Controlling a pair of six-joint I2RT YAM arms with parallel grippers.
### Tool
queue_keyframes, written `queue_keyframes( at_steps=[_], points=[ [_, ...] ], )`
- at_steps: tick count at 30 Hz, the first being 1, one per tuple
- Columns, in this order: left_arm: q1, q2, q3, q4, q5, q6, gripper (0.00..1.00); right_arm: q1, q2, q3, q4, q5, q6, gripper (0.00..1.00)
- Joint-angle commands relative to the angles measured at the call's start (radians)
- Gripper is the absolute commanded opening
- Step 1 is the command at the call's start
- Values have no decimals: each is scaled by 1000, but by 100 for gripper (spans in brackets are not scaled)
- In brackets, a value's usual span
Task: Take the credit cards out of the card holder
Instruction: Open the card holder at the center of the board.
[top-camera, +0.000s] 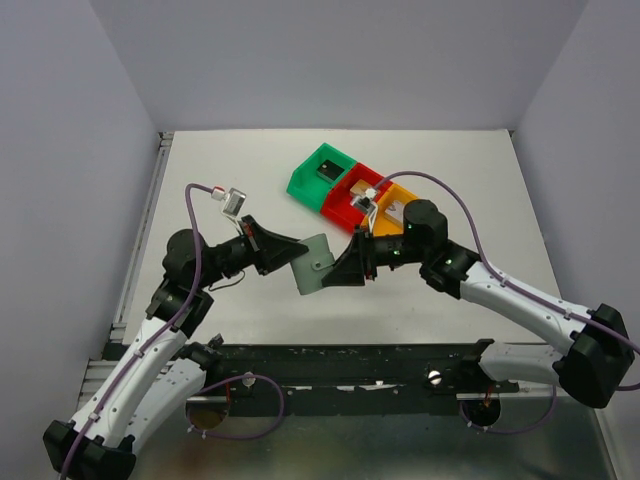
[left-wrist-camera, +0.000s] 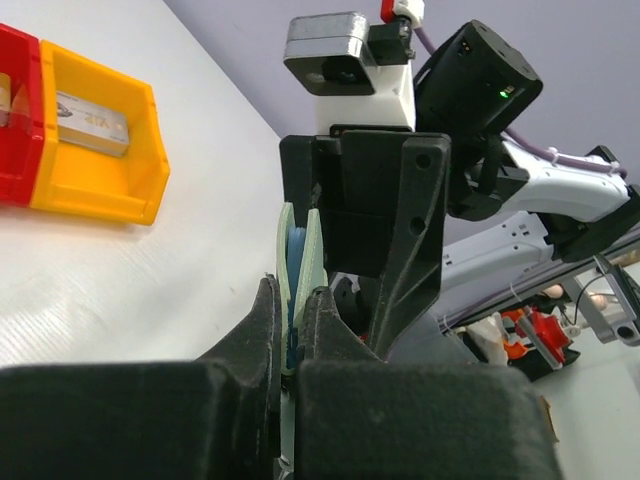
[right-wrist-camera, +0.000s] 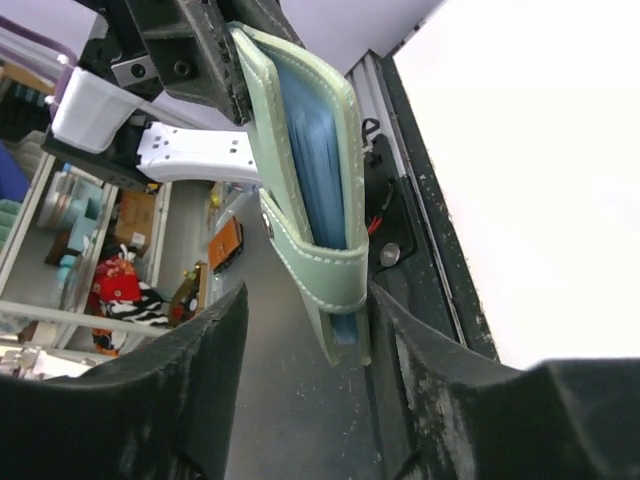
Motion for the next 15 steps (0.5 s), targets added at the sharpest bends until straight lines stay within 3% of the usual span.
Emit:
queue_keyframes(
  at_steps=[1, 3, 7, 15],
  points=[
    [0, -17, 35, -105, -77, 56, 0, 7, -59, 72, -187, 116, -102, 64],
    [0, -7, 70, -202, -125, 87, 0, 7, -88, 132, -349, 213, -168, 71],
    [-1, 29, 141, -346, -217, 119, 0, 35, -119, 256, -613, 453, -269, 73],
    [-89, 78, 288, -517, -473, 92, 0, 272, -35, 471, -871, 1039, -360, 69]
  ],
)
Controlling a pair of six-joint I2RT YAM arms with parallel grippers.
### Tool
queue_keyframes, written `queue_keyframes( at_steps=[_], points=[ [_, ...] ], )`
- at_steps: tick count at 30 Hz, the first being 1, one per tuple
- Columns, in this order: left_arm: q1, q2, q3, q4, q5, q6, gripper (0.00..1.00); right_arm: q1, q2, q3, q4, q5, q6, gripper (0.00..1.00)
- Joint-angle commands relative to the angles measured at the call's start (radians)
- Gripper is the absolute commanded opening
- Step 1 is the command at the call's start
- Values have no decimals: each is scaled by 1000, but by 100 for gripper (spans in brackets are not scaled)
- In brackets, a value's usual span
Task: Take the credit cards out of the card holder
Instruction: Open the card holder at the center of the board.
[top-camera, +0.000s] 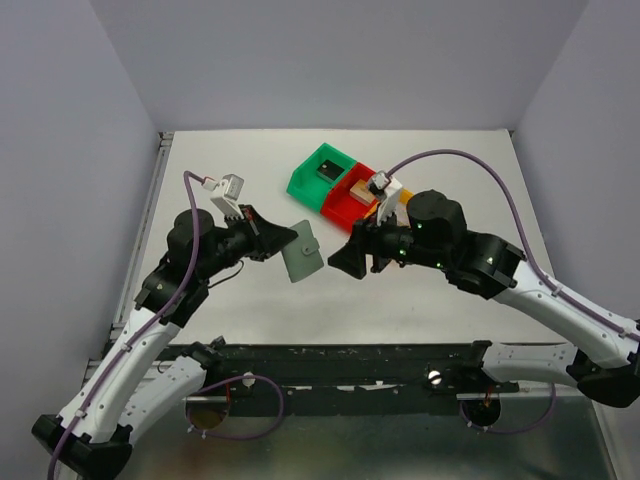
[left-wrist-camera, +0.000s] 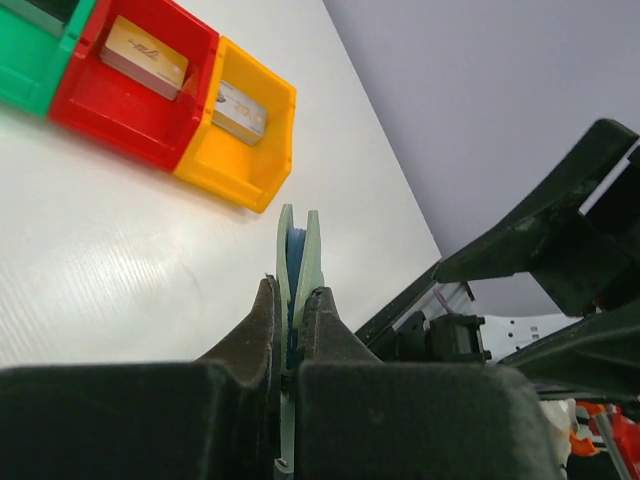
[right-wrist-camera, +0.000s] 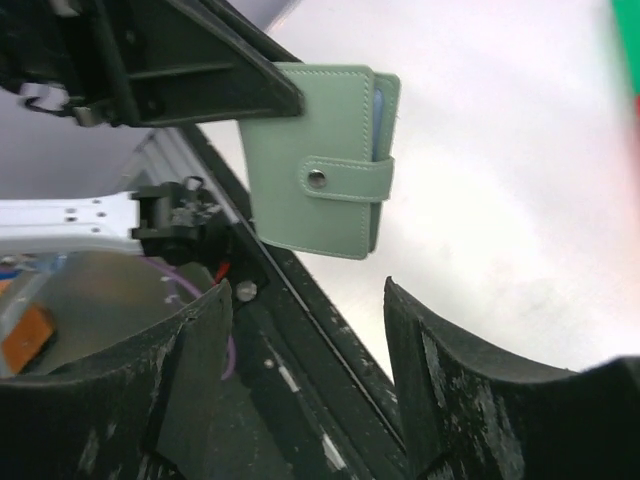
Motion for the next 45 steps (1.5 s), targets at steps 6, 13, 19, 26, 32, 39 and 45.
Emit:
queue_keyframes(
  at_steps=[6, 13, 19, 26, 32, 39, 45],
  points=[
    [-170, 79, 176, -186, -323, -65, 0, 243, 201, 200, -283, 679, -88, 66],
    [-220, 157, 265, -290, -361, -157, 0, 312, 252, 256, -260, 808, -123, 65],
    [-222, 153, 259, -310, -386, -215, 0, 318, 240, 231, -243, 828, -126, 65],
    [-221, 157, 242, -303, -369, -278, 0, 341, 241, 213, -208, 831, -140, 65],
    [-221, 159, 241, -306, -370, -301, 0, 353, 250, 217, -196, 816, -144, 65],
    [-221, 165, 227, -284, -333, -310, 0, 369, 287, 246, -203, 819, -152, 65],
    [-221, 163, 201, -255, -309, -318, 0, 372, 319, 274, -234, 857, -157, 64]
  ],
)
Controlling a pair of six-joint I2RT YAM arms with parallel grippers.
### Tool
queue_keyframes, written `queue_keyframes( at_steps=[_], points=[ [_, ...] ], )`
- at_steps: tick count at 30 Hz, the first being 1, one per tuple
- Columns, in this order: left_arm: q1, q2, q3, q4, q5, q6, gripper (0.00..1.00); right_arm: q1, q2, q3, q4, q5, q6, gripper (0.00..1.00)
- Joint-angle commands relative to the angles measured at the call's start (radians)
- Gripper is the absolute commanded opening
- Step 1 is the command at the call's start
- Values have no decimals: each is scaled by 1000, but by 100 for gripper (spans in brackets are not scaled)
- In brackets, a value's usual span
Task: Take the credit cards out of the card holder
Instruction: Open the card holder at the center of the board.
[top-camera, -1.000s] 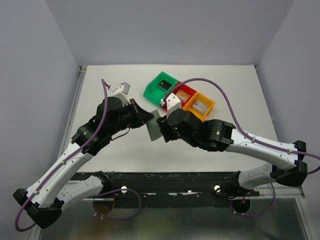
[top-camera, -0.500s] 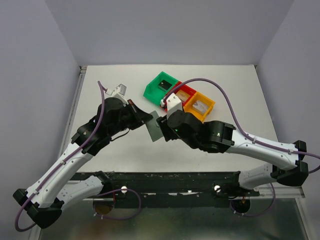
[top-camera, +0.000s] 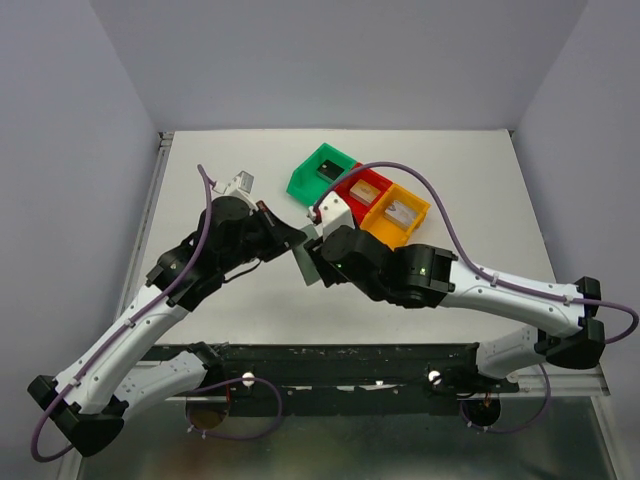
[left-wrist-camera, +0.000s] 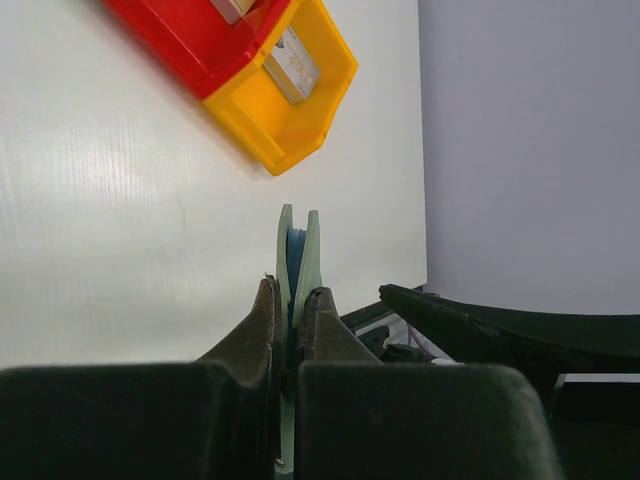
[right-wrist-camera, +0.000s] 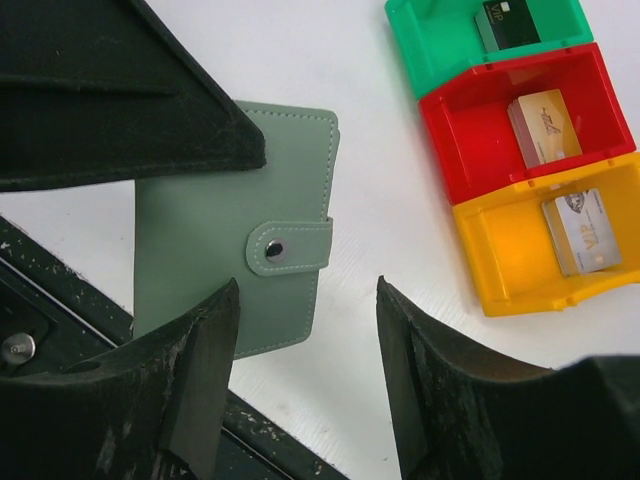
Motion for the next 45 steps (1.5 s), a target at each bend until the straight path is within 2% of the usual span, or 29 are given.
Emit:
queue_keyframes(
  at_steps=[1, 26, 33, 39, 45],
  points=[
    [-7, -3, -24, 49, 50, -28, 0, 10, 30, 51, -22, 60, -6, 64],
    [-9, -33, -46, 89, 92, -48, 0, 10, 140, 108, -140, 113, 9, 50],
    [-7, -43, -58, 101, 93, -50, 0, 10, 159, 125, -175, 126, 1, 35],
    [-7, -43, -61, 104, 93, -51, 0, 10, 160, 123, -186, 127, 4, 27],
    [-9, -51, -73, 121, 93, -44, 0, 10, 156, 123, -188, 129, -2, 16]
  ],
)
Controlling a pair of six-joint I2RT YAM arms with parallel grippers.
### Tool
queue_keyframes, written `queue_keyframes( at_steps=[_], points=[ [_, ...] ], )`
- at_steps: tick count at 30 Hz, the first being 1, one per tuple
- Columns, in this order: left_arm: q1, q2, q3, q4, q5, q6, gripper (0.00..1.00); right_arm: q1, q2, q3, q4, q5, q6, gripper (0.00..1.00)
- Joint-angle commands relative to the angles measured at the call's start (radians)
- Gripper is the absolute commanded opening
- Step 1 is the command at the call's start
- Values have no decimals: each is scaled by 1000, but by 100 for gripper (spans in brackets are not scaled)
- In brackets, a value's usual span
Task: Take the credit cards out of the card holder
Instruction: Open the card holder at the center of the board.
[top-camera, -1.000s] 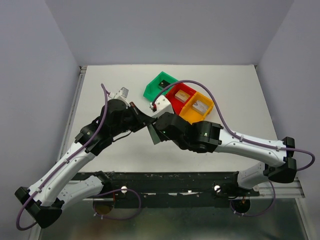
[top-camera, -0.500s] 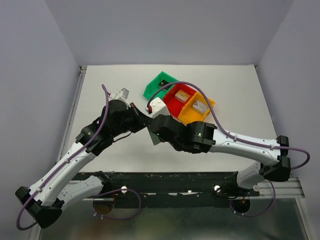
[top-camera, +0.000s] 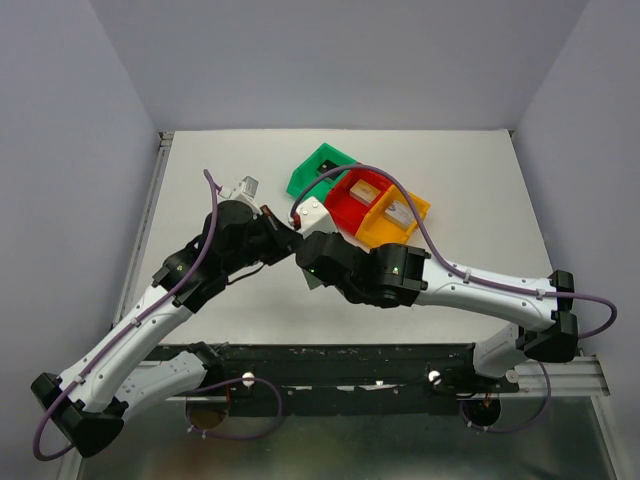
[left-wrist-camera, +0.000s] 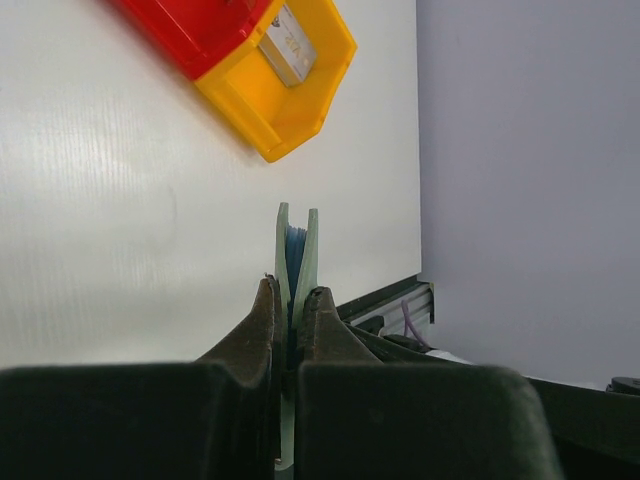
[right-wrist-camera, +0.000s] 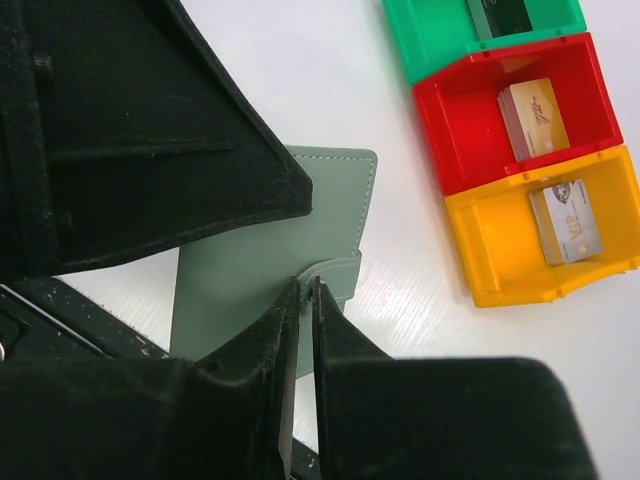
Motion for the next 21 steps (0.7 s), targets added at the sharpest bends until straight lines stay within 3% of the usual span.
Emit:
queue_keyframes(
  at_steps=[1, 5, 21],
  points=[
    [-9, -47, -5, 69, 51, -16, 0, -9, 19, 9, -92, 65, -10, 13],
    [-7, -52, -10, 71, 51, -14, 0, -9, 17, 7, -101, 74, -9, 1],
    [-7, -58, -24, 51, 31, -9, 0, -9, -9, 10, -147, 133, 25, 1]
  ],
)
